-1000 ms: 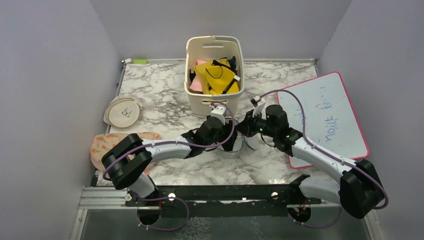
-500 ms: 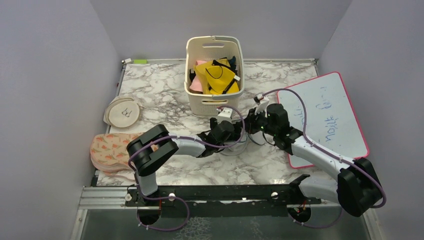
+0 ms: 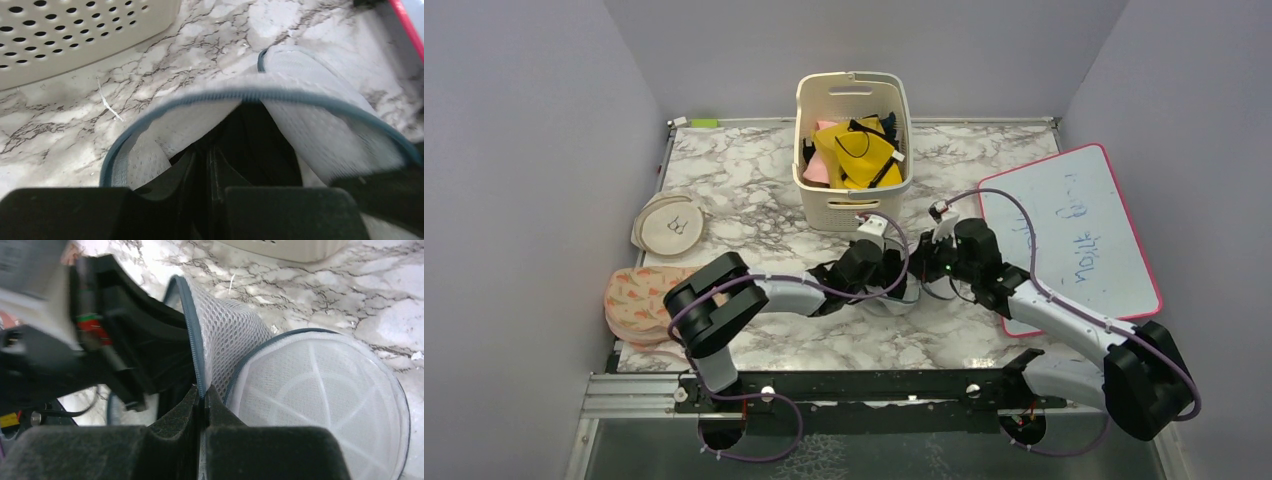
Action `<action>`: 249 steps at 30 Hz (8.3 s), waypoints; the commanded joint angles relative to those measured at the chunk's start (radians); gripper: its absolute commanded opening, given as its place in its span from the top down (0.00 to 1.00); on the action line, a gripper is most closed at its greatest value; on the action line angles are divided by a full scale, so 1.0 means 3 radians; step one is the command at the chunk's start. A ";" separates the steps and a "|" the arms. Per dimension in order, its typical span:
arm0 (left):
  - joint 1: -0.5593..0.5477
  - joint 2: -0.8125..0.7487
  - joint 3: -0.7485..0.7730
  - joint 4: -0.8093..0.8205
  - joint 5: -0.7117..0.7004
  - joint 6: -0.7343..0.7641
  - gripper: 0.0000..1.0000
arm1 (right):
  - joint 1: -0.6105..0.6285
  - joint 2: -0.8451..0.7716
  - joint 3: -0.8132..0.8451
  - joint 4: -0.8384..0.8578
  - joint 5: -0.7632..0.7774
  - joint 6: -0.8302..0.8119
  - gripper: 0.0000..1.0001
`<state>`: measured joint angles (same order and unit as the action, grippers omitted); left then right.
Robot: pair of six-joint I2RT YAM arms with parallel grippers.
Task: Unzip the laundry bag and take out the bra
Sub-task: Pick up the bra from the laundry bag, then place the bra in the bin.
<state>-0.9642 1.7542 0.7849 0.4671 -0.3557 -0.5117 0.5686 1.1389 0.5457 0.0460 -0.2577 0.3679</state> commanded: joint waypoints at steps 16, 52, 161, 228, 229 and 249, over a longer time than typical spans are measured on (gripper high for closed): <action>0.0014 -0.1379 -0.0482 0.0054 0.0930 0.0317 1.00 | 0.0017 0.0057 0.0014 0.0109 -0.0397 -0.0096 0.99; 0.0023 -0.1259 -0.0914 0.2174 0.1646 0.0145 1.00 | 0.0017 -0.0110 0.0291 -0.0518 0.0278 -0.0008 0.78; 0.0882 -0.1109 -0.0383 0.0205 0.3343 0.0595 0.90 | 0.0012 -0.0621 0.0265 -0.0346 -0.0262 -0.0140 0.80; 0.0882 -0.2108 0.0975 -0.1005 0.2697 0.1062 1.00 | -0.0167 0.0145 0.0241 -0.0181 -0.0415 -0.0348 0.99; 0.0882 -0.2121 0.1023 -0.1043 0.2671 0.1081 1.00 | -0.0167 0.0149 0.0236 -0.0179 -0.0414 -0.0348 0.99; 0.0882 -0.1954 0.2164 -0.1599 0.1748 0.1358 1.00 | -0.0167 0.0109 0.0176 -0.0172 -0.0414 -0.0351 0.99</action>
<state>-0.7013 1.1416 1.3552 0.0055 0.2871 -0.1219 0.5217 1.1828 0.6167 -0.0227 -0.3901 0.2745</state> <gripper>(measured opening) 0.075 0.011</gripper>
